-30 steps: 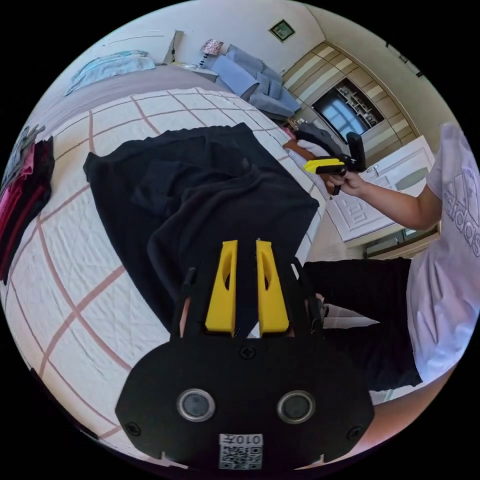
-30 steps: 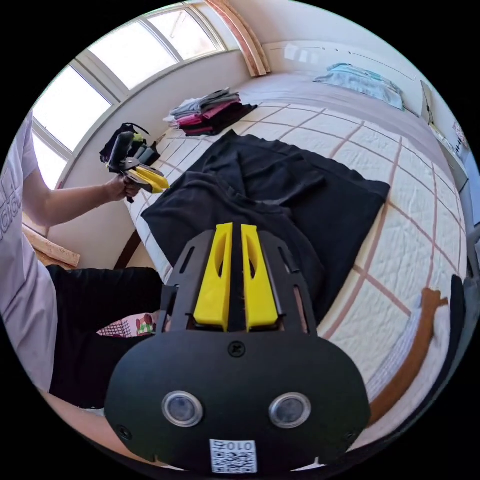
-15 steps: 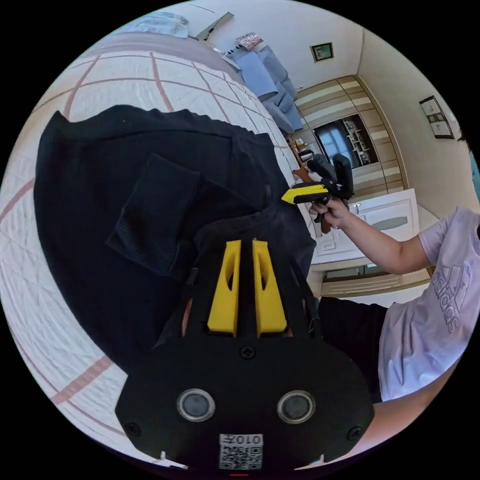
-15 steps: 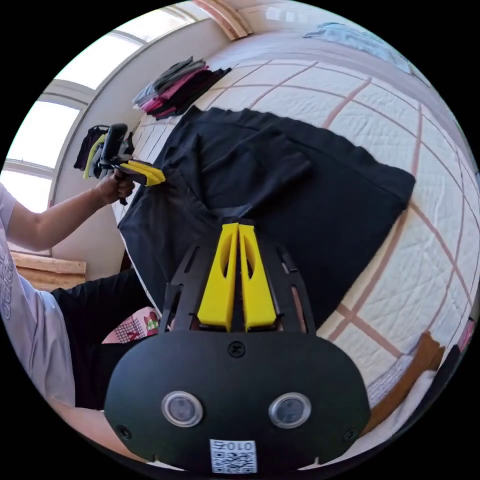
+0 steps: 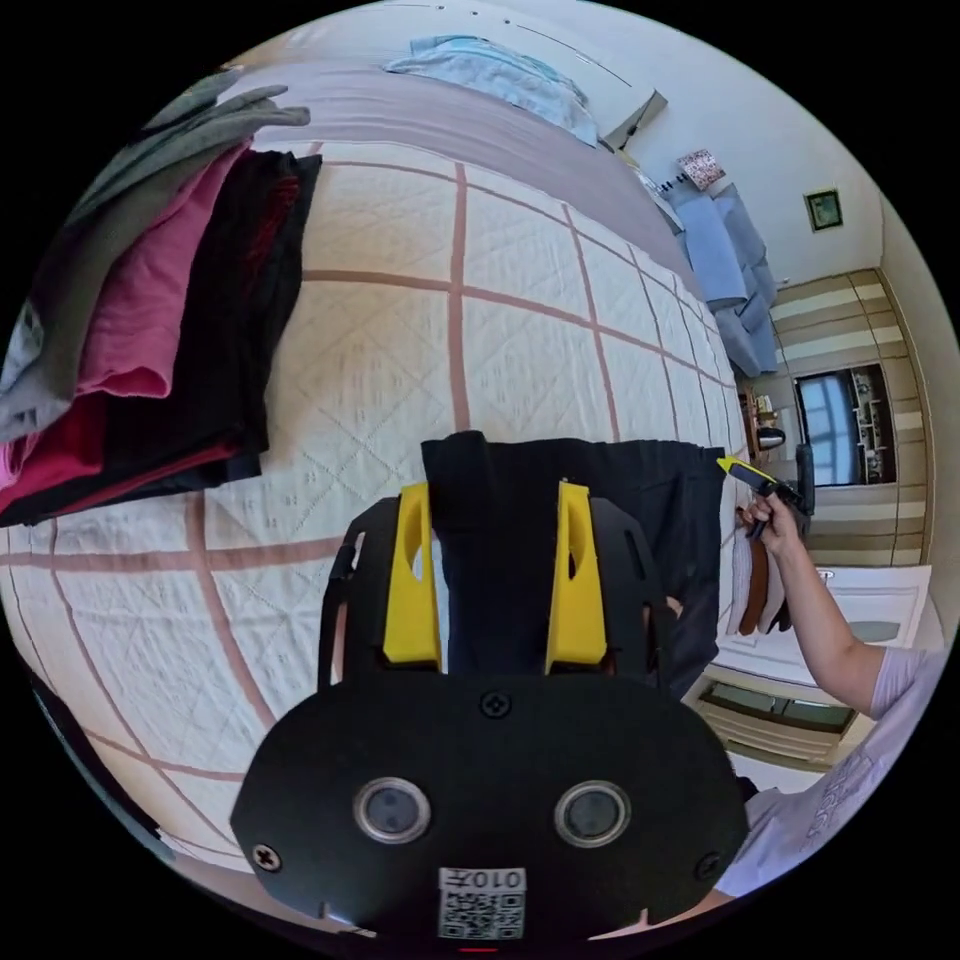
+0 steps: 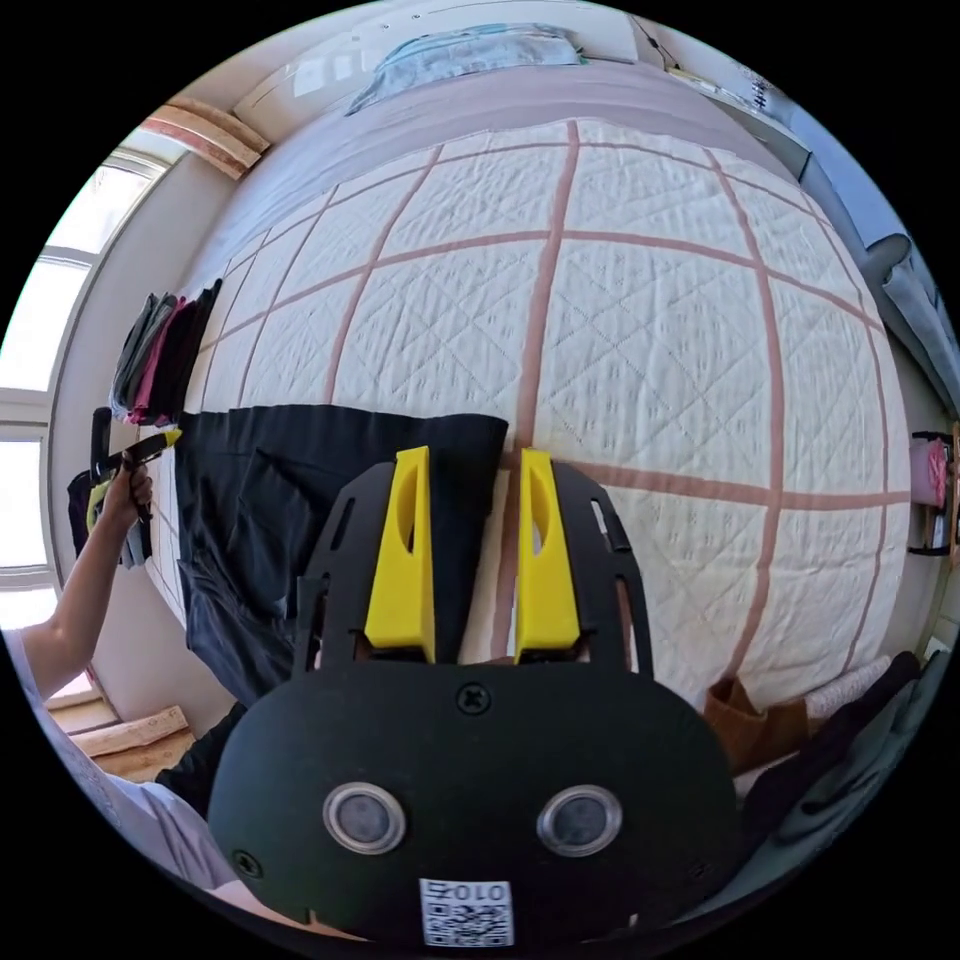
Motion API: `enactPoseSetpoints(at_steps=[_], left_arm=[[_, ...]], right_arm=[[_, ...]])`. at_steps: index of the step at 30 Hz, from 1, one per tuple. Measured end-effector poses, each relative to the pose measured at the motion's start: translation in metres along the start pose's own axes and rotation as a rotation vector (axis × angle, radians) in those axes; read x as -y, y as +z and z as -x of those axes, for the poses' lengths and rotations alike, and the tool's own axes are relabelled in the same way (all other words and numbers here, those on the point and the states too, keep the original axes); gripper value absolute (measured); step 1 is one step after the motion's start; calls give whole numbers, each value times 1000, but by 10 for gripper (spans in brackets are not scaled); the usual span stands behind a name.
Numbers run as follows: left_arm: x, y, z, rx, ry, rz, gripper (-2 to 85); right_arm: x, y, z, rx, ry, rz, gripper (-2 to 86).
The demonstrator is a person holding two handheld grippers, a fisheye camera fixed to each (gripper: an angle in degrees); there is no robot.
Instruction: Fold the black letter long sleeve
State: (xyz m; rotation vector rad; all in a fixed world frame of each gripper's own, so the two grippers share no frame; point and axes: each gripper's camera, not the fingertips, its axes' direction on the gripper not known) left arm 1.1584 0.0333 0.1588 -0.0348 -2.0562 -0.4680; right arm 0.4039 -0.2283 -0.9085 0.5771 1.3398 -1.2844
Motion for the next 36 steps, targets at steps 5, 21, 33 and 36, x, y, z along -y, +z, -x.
enactPoseSetpoints(at_steps=[5,21,33,36], left_arm=[[-12,9,31,-182,-110,-80,74],[-251,-25,-64,-103,878,182,16],[-340,103,-65,145,1073,562,37],[-362,108,-63,177,1089,633,44]], right_arm=[[2,2,23,32,-38,-9,38],[-311,-71,154,-57,-829,137,21],[-349,-22,189,-95,-907,312,21],[-375,-32,193,-121,-898,380,22]])
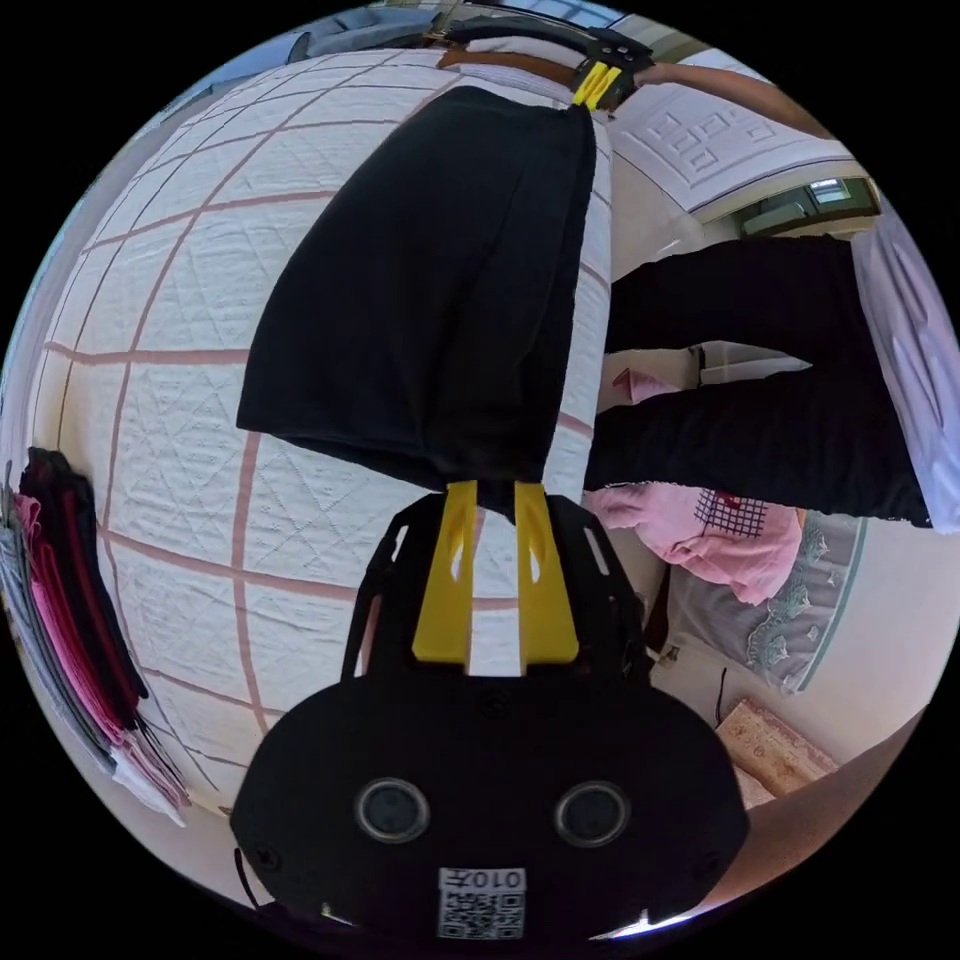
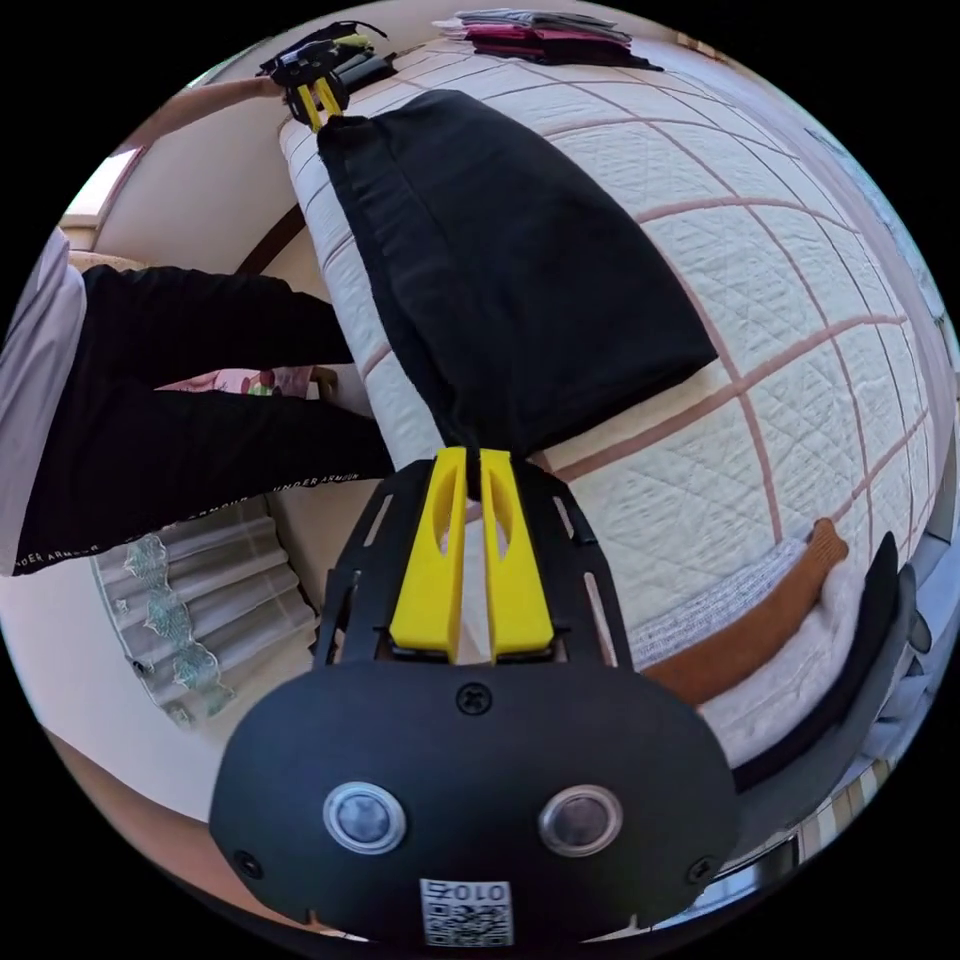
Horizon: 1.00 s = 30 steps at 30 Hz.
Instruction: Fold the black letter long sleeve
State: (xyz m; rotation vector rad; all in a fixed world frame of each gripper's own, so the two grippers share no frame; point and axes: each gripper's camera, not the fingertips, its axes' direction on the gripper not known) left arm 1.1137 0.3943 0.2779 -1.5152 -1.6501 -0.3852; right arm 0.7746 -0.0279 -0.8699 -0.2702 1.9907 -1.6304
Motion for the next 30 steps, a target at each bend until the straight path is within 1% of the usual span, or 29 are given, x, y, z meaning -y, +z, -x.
enactPoseSetpoints(at_steps=[1,3,5,6,8,9,11,12,13,15,16,17,19,21,22,24,26,28,30], left_arm=[[-2,5,-7,-23,0,26,44],[-3,6,-16,-16,-18,31,45],[3,-9,-20,19,-77,-69,46],[6,-14,-19,28,-92,-103,46],[22,-26,-11,93,-179,-227,49],[26,-26,-8,100,-190,-254,49],[43,-15,7,87,-243,-319,53],[48,-9,11,62,-244,-317,54],[57,9,16,25,-245,-273,56],[64,42,16,9,-235,-177,58],[63,66,15,-22,-232,-120,60],[58,84,14,-65,-236,-130,62],[44,91,13,-93,-291,-231,61],[40,95,15,-187,-300,-224,59],[38,92,14,-225,-296,-233,58],[29,75,8,-160,-320,-349,56],[12,65,15,-150,-442,-480,53],[0,75,28,-158,-556,-511,49],[-10,100,42,-183,-671,-491,45]], right_arm=[[-3,-2,4,-5,14,1,22],[-9,-22,10,-7,95,-65,21],[-7,-40,9,-23,164,-120,21],[-5,-51,8,-39,215,-173,20],[-1,-63,5,-51,289,-272,20],[0,-66,3,-47,322,-302,19],[-3,-60,3,-57,368,-284,19],[-9,-51,7,-71,387,-238,18],[-12,-45,9,-75,394,-204,18],[-32,-18,17,-94,452,-47,14],[-37,-14,19,-96,471,-34,13],[-48,-11,21,-86,505,-37,12],[-57,-15,19,-64,564,-79,12],[-55,-29,11,-21,610,-212,11],[-51,-32,9,-11,610,-243,11],[-30,-34,-1,19,603,-315,11],[-16,-29,-11,44,611,-354,11],[-8,-18,-21,70,645,-378,12],[-9,7,-38,109,740,-373,13]])
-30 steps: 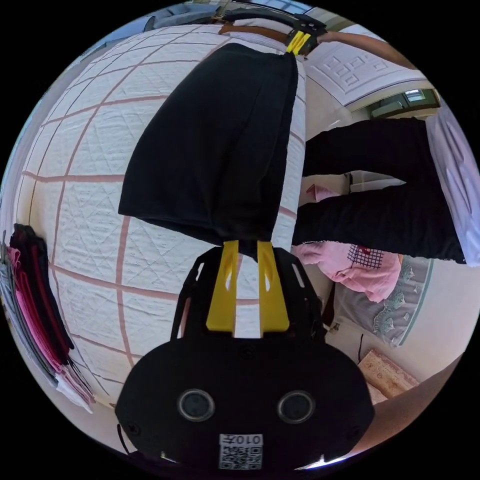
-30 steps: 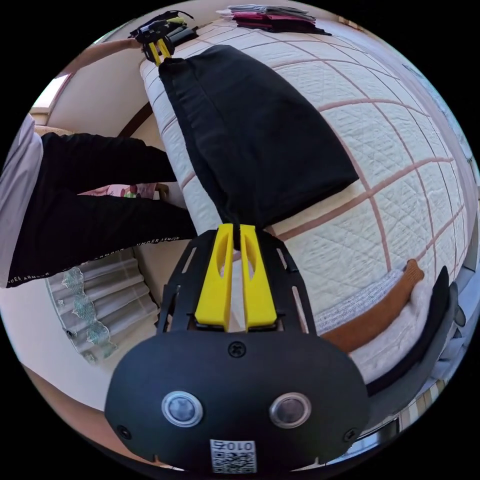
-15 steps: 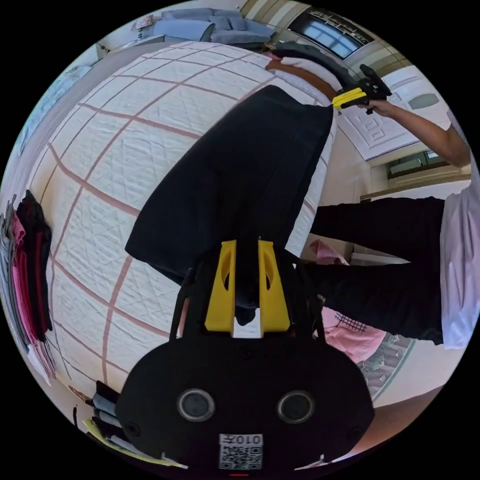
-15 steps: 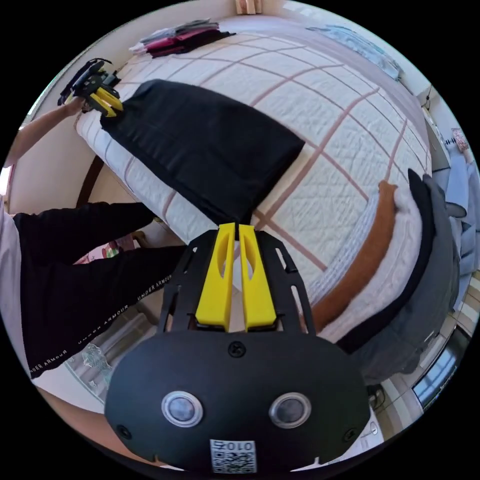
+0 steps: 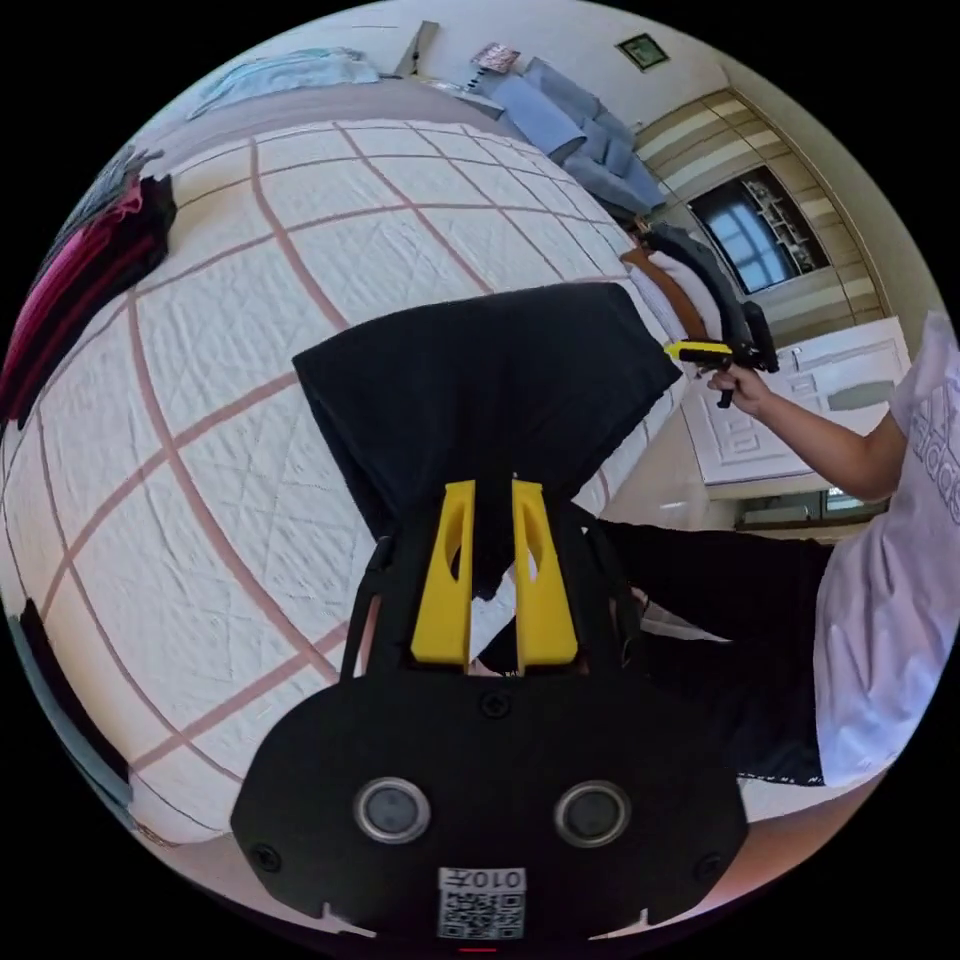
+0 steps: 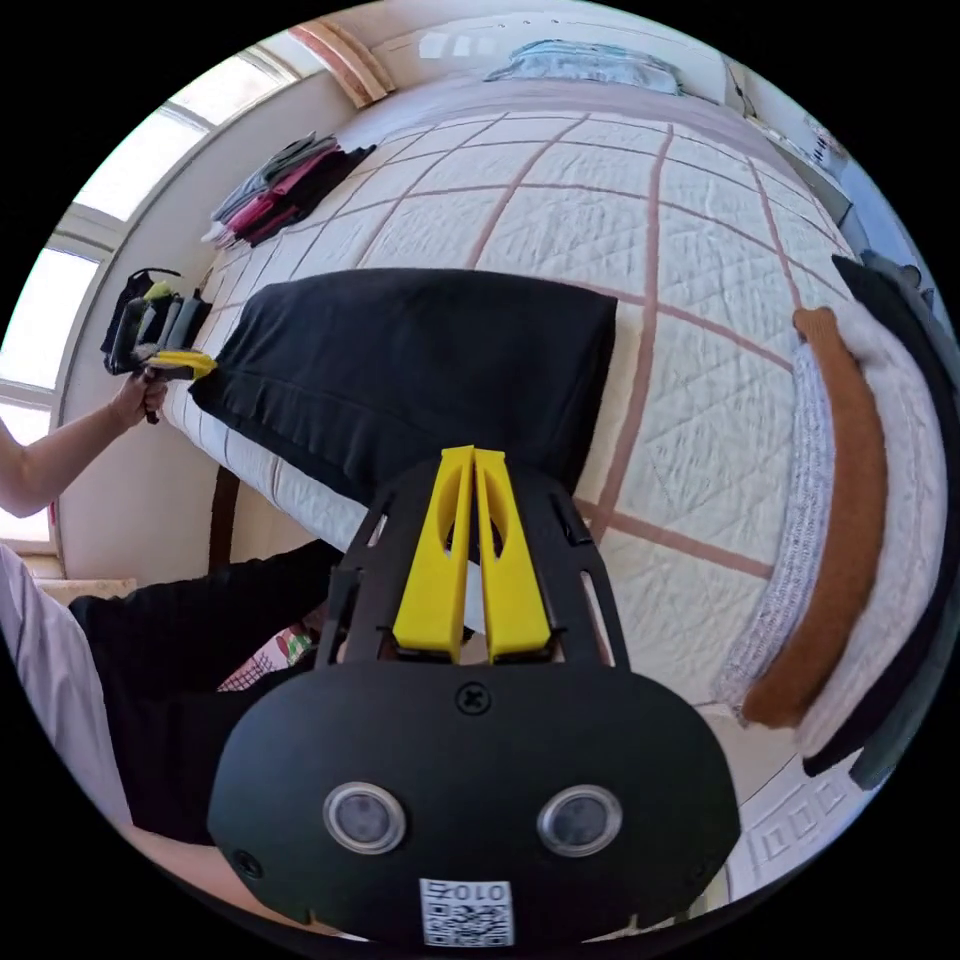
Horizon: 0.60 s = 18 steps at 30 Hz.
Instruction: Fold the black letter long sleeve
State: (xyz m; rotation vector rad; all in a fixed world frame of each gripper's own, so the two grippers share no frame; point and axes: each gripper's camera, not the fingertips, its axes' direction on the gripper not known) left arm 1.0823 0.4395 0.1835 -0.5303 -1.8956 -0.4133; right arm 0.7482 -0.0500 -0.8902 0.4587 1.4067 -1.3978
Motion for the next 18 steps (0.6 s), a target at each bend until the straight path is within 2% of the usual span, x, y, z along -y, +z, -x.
enactPoseSetpoints(at_steps=[2,4,6,8,10,12,14,17,18], left_arm=[[-15,37,28,-5,-106,87,37],[-25,42,38,-35,-145,14,34],[-26,44,39,-31,-181,8,33],[-26,39,19,143,-164,11,36],[-27,32,-2,309,-166,-12,44],[-26,30,-24,425,-161,-29,57],[-17,41,-58,502,-99,-14,75],[2,64,-109,479,69,-16,90],[7,69,-121,471,113,-17,93]], right_arm=[[-4,22,-18,54,38,29,15],[-9,23,-34,107,71,-14,18],[-6,10,-47,116,96,27,26],[-12,-12,-55,86,112,-31,40],[-22,-31,-70,70,175,-115,98],[-29,-30,-92,97,228,-95,144],[-30,-17,-104,155,222,-25,146],[-31,8,-118,235,240,71,134],[-34,11,-122,230,262,49,124]])
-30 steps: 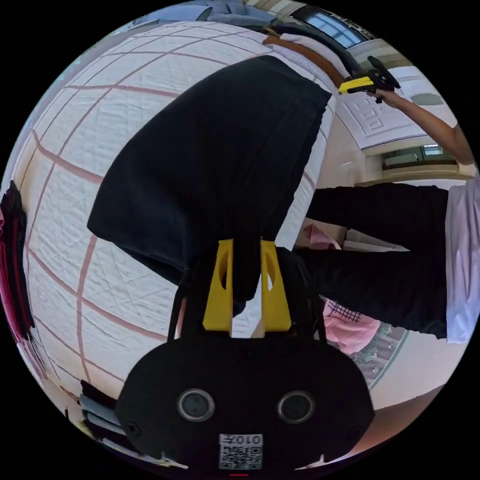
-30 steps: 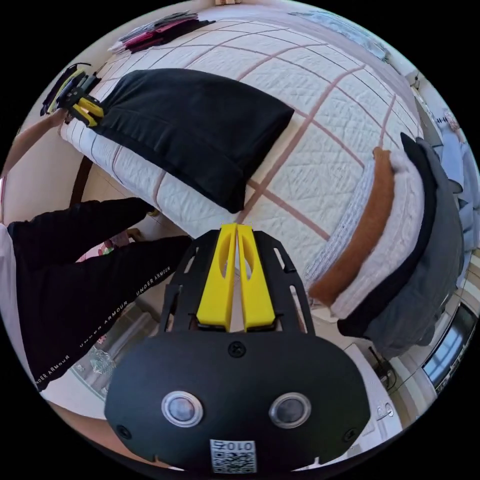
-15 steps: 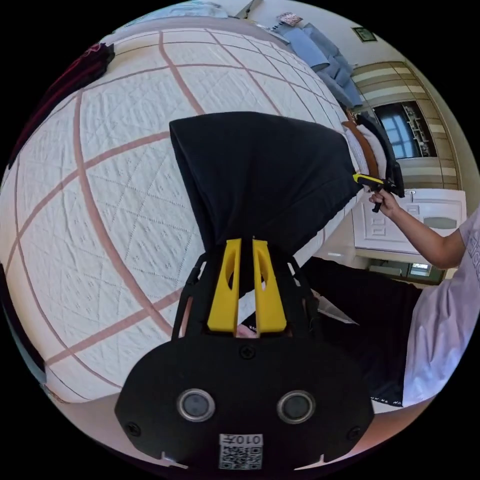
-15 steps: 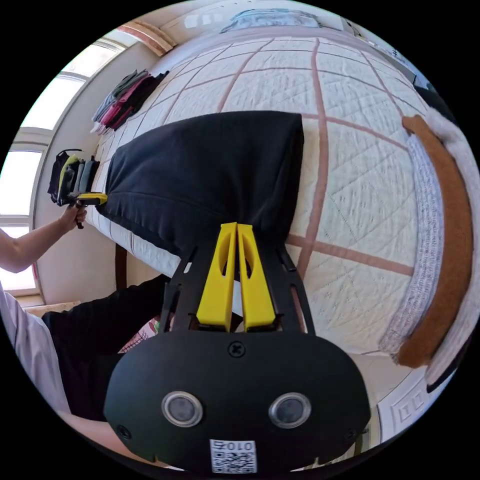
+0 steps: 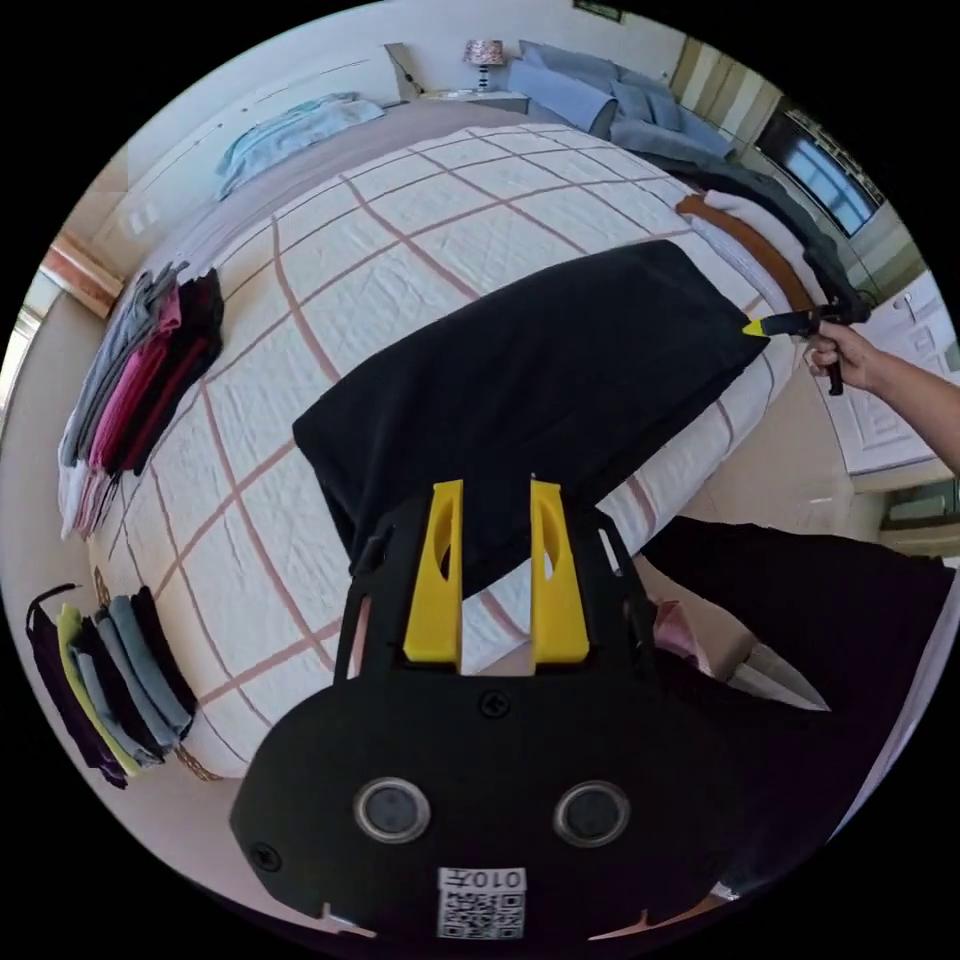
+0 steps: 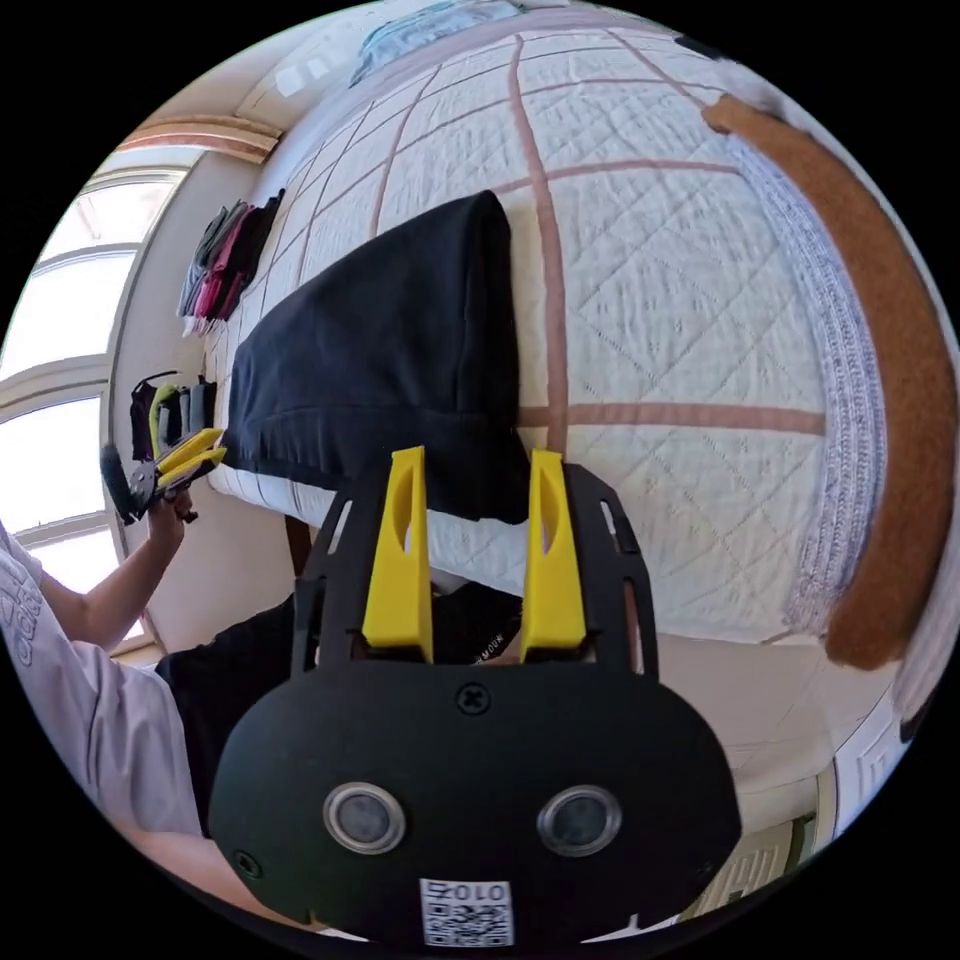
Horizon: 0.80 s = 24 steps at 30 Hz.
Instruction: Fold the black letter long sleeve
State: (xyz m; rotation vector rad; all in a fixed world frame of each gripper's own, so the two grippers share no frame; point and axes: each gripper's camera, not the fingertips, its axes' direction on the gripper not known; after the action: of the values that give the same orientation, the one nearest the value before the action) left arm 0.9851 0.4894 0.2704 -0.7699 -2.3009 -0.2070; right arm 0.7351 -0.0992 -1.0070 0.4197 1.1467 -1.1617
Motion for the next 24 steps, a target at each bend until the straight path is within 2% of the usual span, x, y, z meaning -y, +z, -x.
enactPoseSetpoints(at_steps=[2,5,7,9,12,15,19,21,23,24], left_arm=[[26,2,-49,-57,175,-41,103],[53,10,-103,-69,367,-83,118],[68,14,-127,-77,435,-104,127],[81,16,-145,-72,479,-123,137],[98,15,-169,18,517,-136,148],[107,8,-176,83,491,-167,146],[122,-10,-149,100,323,-160,99],[124,-24,-114,0,210,-165,60],[112,-41,-47,-252,35,-235,28],[107,-45,-29,-320,-5,-264,22]], right_arm=[[-2,-1,-8,9,41,-16,99],[1,1,-19,155,65,85,58],[0,-8,-21,192,66,103,53],[2,-34,-21,329,66,50,52],[11,-61,0,447,-6,45,52],[23,-76,32,429,-103,87,52],[35,-76,70,427,-231,131,52],[38,-78,94,382,-339,137,52],[40,-84,96,410,-361,107,48],[40,-89,93,461,-364,63,40]])
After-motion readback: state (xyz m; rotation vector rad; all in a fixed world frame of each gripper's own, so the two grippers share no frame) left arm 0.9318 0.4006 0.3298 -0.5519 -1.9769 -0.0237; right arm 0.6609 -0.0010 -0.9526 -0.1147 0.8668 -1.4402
